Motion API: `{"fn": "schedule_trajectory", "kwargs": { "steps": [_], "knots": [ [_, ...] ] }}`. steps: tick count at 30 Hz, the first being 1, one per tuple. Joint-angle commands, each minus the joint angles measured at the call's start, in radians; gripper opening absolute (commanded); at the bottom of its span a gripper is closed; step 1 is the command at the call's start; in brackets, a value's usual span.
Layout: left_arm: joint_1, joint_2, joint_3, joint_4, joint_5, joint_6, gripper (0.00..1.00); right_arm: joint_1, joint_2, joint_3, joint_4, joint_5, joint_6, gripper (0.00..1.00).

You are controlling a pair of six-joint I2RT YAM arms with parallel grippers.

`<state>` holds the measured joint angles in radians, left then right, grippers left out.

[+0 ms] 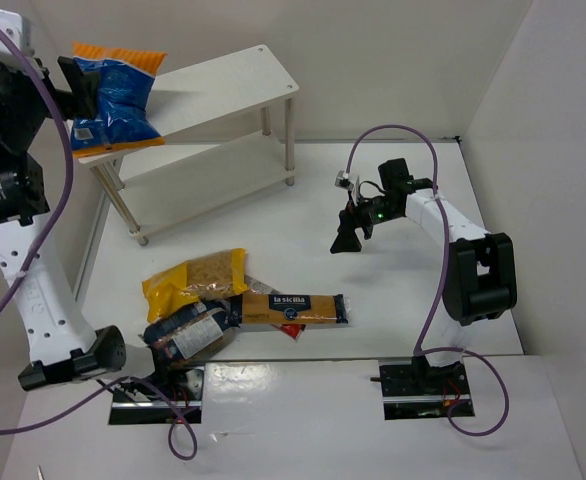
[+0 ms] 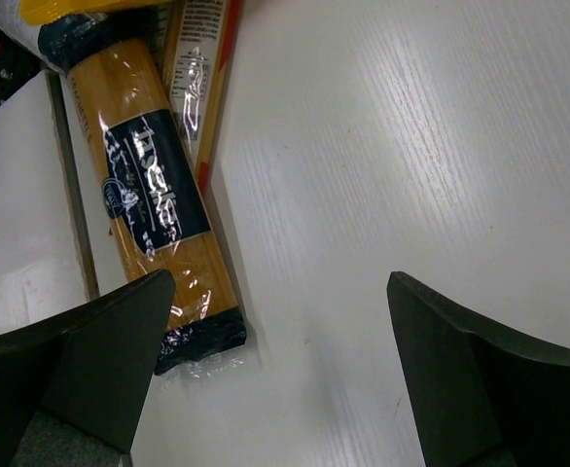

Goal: Place and organize the pasta boxes and bags onto the shelf

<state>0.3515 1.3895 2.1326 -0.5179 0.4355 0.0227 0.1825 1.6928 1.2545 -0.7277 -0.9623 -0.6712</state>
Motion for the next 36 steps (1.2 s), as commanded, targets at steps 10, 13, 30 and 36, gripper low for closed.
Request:
{"fn": "schedule_trajectory", "kwargs": {
  "steps": [10, 13, 30, 36],
  "knots": [
    [-0.002, -0.293, -0.400, -0.145, 0.188, 0.164, 0.99, -0.006, -0.058, 0.028, -0.026, -0.050, 0.013, 1.00],
    [-0.002, -0.383, -0.557, -0.200, 0.264, 0.251, 0.99, -0.006, -0.082, 0.028, -0.026, -0.059, 0.022, 1.00],
    [-0.002, -0.619, -1.143, -0.226, 0.240, 0.309, 0.99, -0.006, -0.439, -0.136, 0.306, 0.793, 0.582, 1.00],
    [-0.002, -0.595, -1.154, -0.217, 0.241, 0.319, 0.99, -0.080, -0.594, -0.242, 0.275, 1.047, 0.613, 1.00]
  ]
}}
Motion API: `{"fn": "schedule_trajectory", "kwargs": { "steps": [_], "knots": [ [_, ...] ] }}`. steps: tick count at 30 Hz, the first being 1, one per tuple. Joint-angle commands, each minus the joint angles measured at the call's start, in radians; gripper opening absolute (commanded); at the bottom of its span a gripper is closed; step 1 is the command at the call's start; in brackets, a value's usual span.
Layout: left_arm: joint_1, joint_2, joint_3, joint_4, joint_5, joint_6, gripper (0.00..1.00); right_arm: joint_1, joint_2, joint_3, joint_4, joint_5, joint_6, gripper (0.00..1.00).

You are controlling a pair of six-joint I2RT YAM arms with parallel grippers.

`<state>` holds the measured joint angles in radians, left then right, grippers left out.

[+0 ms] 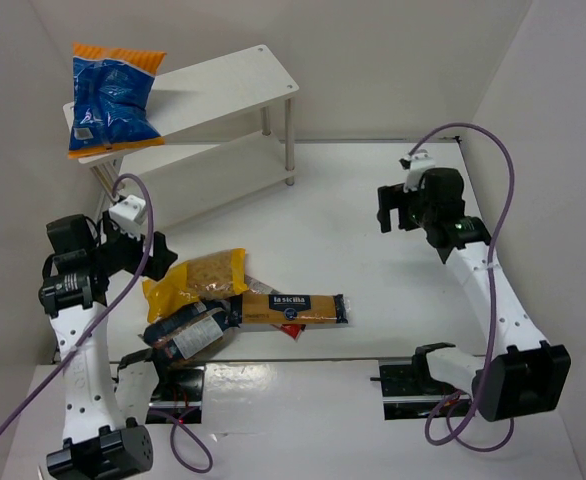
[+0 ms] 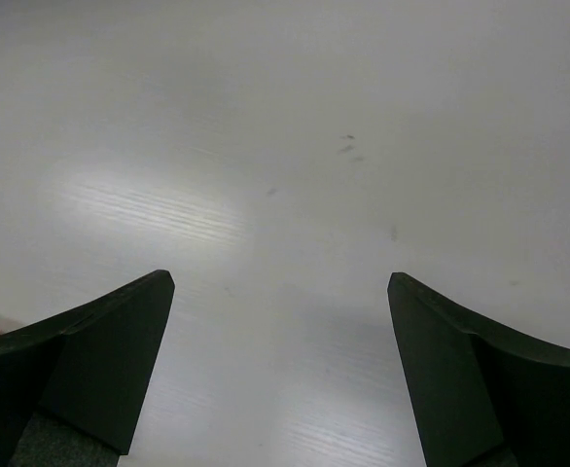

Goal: Place and organize the pasta boxes and bags onto the shelf

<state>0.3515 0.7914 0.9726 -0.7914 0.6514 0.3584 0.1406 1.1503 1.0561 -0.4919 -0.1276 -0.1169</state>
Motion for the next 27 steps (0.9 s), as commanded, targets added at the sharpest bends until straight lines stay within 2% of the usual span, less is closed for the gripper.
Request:
{"fn": "schedule_trajectory", "kwargs": {
  "steps": [1, 3, 7, 14, 18, 27],
  "knots": [
    [-0.002, 0.017, -0.015, 0.070, 0.025, -0.016, 0.99, -0.068, -0.072, -0.057, 0.027, 0.183, 0.050, 1.00],
    [-0.002, 0.028, -0.028, 0.080, 0.025, -0.007, 0.99, -0.108, -0.121, -0.085, 0.018, 0.158, 0.037, 1.00],
    [-0.002, 0.048, -0.028, 0.089, 0.016, 0.004, 0.99, -0.140, -0.121, -0.131, 0.006, 0.158, -0.003, 1.00],
    [-0.002, 0.077, -0.017, 0.061, 0.027, 0.036, 0.99, -0.141, -0.052, -0.146, 0.015, 0.229, -0.030, 1.00],
    [-0.002, 0.088, -0.008, 0.061, 0.027, 0.036, 0.99, -0.141, -0.040, -0.137, 0.003, 0.166, -0.052, 1.00],
    [-0.002, 0.097, -0.008, 0.052, 0.036, 0.045, 0.99, -0.141, -0.031, -0.128, -0.008, 0.154, -0.070, 1.00]
  ]
}}
